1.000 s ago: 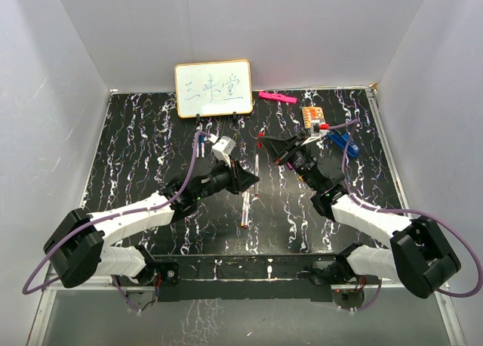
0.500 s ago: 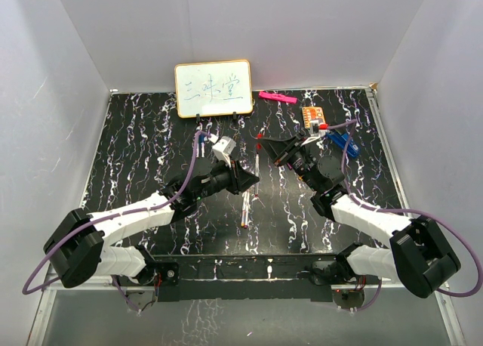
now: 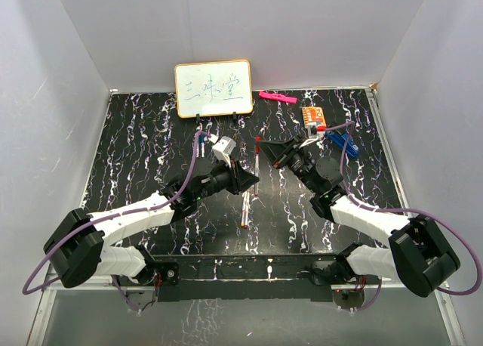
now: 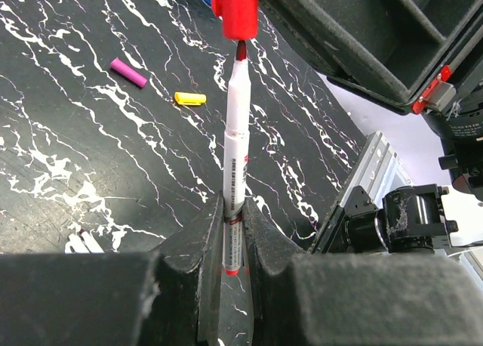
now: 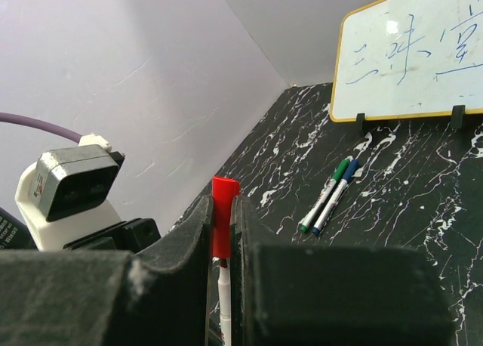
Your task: Insert the pens into the pen caps
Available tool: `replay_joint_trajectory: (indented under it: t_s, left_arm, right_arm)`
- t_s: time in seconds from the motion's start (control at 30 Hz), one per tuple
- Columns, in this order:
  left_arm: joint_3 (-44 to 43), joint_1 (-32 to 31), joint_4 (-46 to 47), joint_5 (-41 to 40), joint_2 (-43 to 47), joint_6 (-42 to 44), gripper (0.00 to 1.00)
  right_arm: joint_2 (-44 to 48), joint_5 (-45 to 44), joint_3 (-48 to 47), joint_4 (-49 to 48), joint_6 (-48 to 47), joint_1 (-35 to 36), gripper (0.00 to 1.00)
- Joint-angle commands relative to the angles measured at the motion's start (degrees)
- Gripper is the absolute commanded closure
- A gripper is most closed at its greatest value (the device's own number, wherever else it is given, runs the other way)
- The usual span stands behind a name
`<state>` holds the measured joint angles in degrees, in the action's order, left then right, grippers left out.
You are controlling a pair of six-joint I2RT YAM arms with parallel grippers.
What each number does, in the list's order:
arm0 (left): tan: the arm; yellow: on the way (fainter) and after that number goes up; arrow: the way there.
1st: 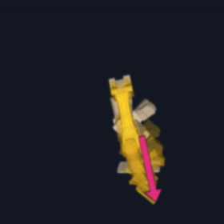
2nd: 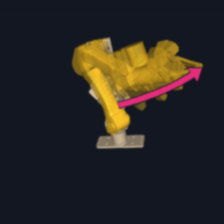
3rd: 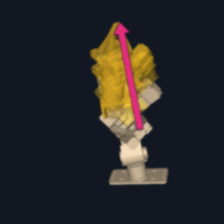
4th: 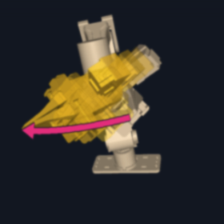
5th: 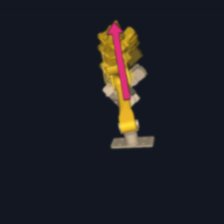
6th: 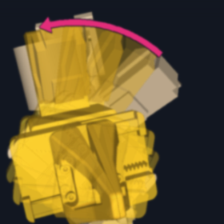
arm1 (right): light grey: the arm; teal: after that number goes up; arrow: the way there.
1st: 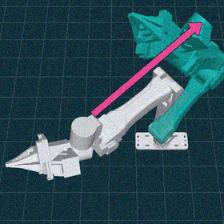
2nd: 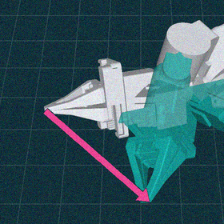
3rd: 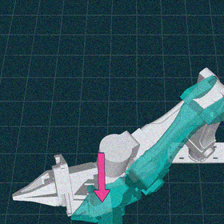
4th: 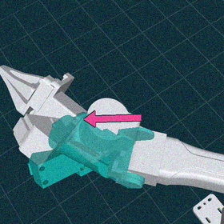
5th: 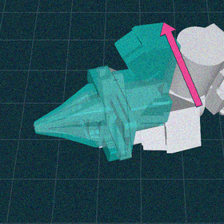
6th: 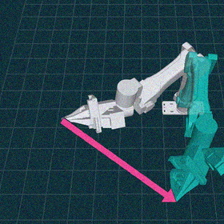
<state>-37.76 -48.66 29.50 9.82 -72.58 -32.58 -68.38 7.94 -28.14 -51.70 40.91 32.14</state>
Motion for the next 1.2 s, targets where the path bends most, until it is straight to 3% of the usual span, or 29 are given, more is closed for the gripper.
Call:
replay_joint_trajectory:
  t_s: [0.0, 0.7, 1.17]
  left_arm:
    - [-1.63, -0.05, 0.65, -0.75, 1.27, 0.76, 1.0]
    - [-0.78, -0.09, 1.27, -4.33, 3.31, 0.98, 1.0]
    - [-6.12, 0.38, -0.84, -9.6, 2.57, 5.49, 1.0]
  right_arm:
    - [-0.15, 0.32, 0.54, -3.93, 0.18, 0.48, 1.0]
    - [0.15, 2.88, 1.35, -0.58, -0.5, 1.72, 1.0]
    - [0.42, 6.09, 0.87, 12.25, -5.64, 3.08, 1.0]
